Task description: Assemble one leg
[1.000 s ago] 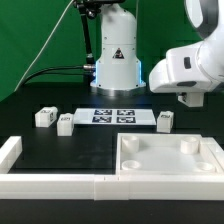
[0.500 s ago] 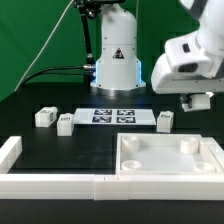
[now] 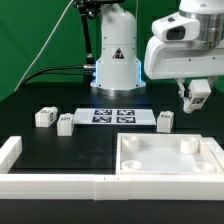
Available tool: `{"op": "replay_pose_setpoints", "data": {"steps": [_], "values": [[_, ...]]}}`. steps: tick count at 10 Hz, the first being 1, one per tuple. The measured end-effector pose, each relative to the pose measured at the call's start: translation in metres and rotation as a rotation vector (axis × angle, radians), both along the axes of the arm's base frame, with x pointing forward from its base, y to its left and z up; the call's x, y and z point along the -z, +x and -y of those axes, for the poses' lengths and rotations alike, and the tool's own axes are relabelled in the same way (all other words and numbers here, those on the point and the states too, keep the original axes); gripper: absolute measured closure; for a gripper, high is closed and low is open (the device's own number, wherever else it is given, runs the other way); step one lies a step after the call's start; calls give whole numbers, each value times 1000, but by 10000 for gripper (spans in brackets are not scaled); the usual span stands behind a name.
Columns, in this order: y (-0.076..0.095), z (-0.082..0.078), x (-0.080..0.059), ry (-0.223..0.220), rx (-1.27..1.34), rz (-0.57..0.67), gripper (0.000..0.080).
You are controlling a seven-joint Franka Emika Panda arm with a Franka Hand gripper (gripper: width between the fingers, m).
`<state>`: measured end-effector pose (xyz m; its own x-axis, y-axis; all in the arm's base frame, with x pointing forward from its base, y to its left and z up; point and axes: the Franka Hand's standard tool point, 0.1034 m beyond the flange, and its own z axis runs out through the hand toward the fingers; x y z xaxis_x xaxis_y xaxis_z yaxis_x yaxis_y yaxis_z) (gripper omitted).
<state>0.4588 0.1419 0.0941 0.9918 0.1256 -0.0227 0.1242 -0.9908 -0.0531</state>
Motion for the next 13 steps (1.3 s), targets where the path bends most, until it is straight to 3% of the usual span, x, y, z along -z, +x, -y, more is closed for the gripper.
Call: {"op": "replay_pose_setpoints", "data": {"steps": [3, 5, 7, 9, 10, 13], "values": [[3, 5, -2, 20, -40, 107, 512], [32, 14, -3, 28, -72, 145, 512], [70, 12, 1, 40, -80, 163, 512], [111, 14, -5, 42, -160, 133, 512], [117, 12, -6, 46, -148, 156, 512], [115, 12, -4, 46, -149, 150, 512]]}}
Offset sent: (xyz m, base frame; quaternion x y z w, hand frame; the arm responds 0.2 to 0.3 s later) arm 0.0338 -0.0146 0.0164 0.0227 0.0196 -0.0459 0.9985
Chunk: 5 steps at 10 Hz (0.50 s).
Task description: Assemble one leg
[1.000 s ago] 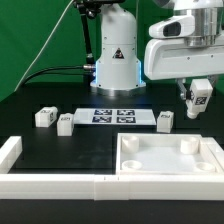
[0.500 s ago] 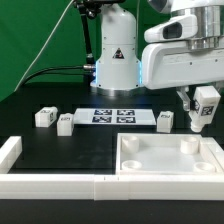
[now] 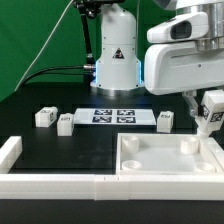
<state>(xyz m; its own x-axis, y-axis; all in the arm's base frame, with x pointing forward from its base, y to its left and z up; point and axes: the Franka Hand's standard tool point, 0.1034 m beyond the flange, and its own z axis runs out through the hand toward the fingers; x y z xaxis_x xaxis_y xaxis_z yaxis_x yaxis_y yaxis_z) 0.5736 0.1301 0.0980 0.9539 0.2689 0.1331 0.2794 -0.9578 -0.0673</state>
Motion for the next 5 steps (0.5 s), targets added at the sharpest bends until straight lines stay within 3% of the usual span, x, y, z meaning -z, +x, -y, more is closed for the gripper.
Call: {"op": "replay_pose_setpoints", "data": {"steps": [2, 5], "values": [[6, 8, 5, -4, -11, 1, 512], [38, 18, 0, 0, -21, 62, 512]]}}
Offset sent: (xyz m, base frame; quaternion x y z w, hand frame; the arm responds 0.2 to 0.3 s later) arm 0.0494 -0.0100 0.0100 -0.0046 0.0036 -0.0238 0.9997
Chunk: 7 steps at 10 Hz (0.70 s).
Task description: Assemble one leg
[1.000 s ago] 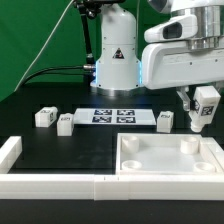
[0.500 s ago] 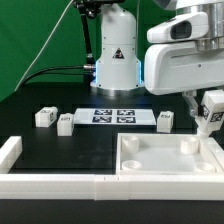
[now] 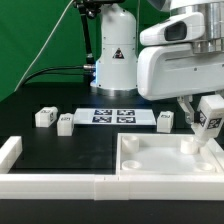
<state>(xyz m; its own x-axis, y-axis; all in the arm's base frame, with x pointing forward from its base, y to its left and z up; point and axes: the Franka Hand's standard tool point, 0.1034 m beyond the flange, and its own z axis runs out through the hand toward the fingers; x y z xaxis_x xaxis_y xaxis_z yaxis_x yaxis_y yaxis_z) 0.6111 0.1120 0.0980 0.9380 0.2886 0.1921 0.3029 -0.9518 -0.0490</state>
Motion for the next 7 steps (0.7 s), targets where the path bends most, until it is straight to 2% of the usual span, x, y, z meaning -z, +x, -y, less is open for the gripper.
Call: {"op": "replay_pose_setpoints", "data": {"steps": [1, 6, 7], "values": [[-2, 0, 2, 0, 1, -1, 512], [5, 7, 1, 10, -1, 156, 512], [4, 7, 4, 9, -1, 153, 512]]}}
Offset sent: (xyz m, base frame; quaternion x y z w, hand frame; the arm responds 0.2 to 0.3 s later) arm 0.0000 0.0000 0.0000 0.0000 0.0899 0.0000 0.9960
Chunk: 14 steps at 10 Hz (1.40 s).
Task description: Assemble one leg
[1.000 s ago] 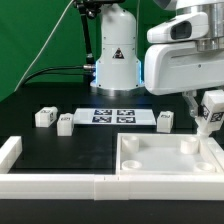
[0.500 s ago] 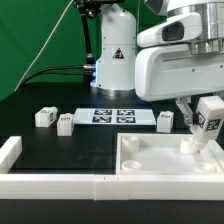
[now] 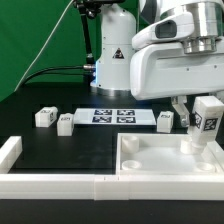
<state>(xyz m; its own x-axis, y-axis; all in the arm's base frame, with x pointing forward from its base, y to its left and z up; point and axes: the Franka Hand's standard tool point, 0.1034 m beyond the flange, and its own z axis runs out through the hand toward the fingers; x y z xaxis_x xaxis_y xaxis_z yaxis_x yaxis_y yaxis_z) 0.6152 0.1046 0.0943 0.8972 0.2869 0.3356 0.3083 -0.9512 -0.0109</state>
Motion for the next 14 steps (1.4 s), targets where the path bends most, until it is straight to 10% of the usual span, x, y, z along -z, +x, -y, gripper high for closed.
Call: {"op": "replay_pose_setpoints", "data": {"steps": [14], "values": [[2, -11, 22, 9, -21, 75, 512]]}}
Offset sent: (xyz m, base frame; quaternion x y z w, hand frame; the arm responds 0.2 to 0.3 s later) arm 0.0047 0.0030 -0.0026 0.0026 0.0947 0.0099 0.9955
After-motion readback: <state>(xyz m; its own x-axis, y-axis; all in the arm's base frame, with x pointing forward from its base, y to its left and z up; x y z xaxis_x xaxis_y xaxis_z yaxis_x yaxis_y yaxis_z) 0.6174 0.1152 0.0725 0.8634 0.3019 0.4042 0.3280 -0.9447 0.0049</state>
